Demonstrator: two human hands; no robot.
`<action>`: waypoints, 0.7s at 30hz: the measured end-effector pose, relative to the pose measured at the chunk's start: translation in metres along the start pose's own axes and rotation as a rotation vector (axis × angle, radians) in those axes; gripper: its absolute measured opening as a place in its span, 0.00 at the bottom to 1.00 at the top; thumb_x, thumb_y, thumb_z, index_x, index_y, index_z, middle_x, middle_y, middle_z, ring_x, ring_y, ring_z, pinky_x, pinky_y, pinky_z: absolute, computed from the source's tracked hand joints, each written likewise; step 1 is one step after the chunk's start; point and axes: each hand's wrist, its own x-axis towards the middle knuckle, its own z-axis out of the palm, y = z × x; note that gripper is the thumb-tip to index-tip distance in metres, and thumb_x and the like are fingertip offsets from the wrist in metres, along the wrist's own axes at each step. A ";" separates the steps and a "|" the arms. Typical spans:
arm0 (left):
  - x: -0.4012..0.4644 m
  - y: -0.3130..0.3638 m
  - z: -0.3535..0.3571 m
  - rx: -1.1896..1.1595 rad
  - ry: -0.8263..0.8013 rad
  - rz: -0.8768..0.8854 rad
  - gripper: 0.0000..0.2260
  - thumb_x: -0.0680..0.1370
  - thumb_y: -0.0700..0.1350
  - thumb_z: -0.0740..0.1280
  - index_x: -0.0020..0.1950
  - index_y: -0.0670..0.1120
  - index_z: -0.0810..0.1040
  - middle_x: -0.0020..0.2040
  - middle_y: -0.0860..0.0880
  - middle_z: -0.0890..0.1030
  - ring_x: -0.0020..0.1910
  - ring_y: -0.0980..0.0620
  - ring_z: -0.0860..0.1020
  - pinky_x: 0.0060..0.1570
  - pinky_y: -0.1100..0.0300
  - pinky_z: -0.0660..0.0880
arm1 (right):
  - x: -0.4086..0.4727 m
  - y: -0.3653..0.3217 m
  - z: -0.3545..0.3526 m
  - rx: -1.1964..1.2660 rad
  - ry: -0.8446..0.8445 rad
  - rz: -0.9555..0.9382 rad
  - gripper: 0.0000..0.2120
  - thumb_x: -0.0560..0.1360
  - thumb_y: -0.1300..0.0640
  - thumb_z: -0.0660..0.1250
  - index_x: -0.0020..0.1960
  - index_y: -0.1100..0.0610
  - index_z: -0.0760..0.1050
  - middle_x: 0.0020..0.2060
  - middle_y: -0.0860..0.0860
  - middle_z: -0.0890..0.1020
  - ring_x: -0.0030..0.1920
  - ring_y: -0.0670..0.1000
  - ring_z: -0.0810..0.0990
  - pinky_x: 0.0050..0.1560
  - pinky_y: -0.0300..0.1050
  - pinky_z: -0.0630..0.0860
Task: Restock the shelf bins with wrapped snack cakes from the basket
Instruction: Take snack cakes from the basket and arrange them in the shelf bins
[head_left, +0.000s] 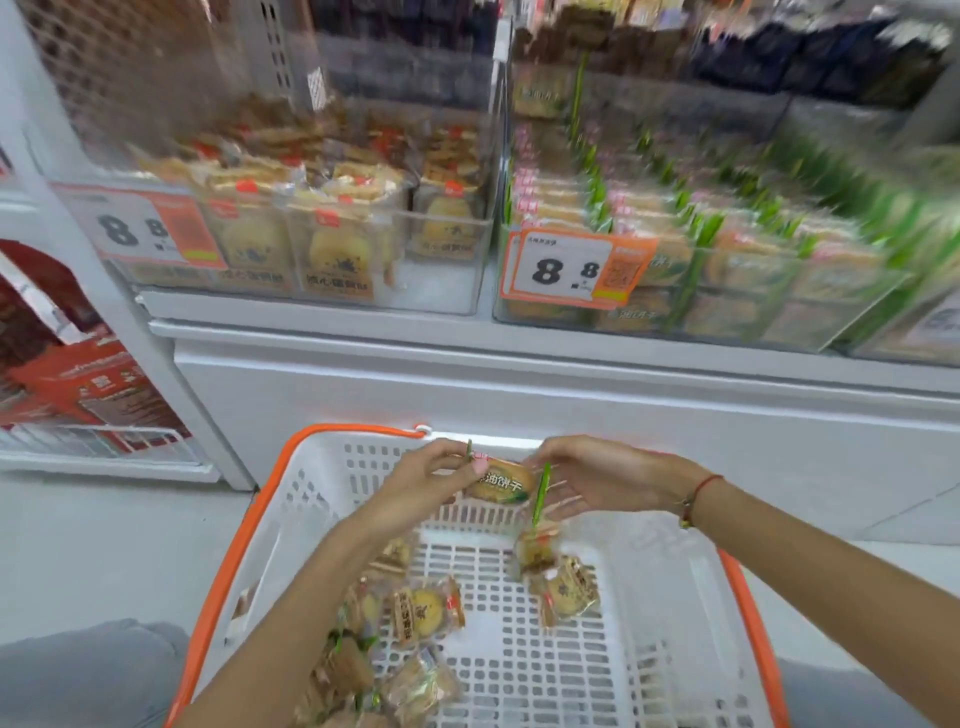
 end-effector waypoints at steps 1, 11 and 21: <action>-0.004 0.014 -0.002 -0.043 0.036 0.036 0.08 0.76 0.49 0.68 0.54 0.51 0.77 0.52 0.53 0.81 0.51 0.56 0.80 0.54 0.60 0.75 | -0.010 -0.013 0.002 -0.022 0.028 -0.034 0.13 0.80 0.49 0.58 0.49 0.55 0.78 0.49 0.51 0.82 0.47 0.50 0.79 0.53 0.43 0.75; -0.014 0.142 -0.015 -0.177 0.481 0.631 0.11 0.71 0.55 0.72 0.49 0.51 0.78 0.42 0.59 0.81 0.44 0.63 0.78 0.44 0.71 0.73 | -0.089 -0.118 0.031 -0.393 0.551 -0.759 0.11 0.69 0.57 0.74 0.51 0.48 0.81 0.50 0.43 0.84 0.50 0.40 0.81 0.48 0.31 0.75; 0.074 0.227 -0.048 0.288 0.429 0.586 0.20 0.80 0.52 0.62 0.70 0.50 0.67 0.65 0.54 0.72 0.58 0.58 0.73 0.58 0.59 0.71 | -0.090 -0.212 -0.033 -0.257 0.834 -0.799 0.12 0.74 0.58 0.70 0.56 0.49 0.79 0.49 0.48 0.83 0.45 0.44 0.82 0.40 0.35 0.79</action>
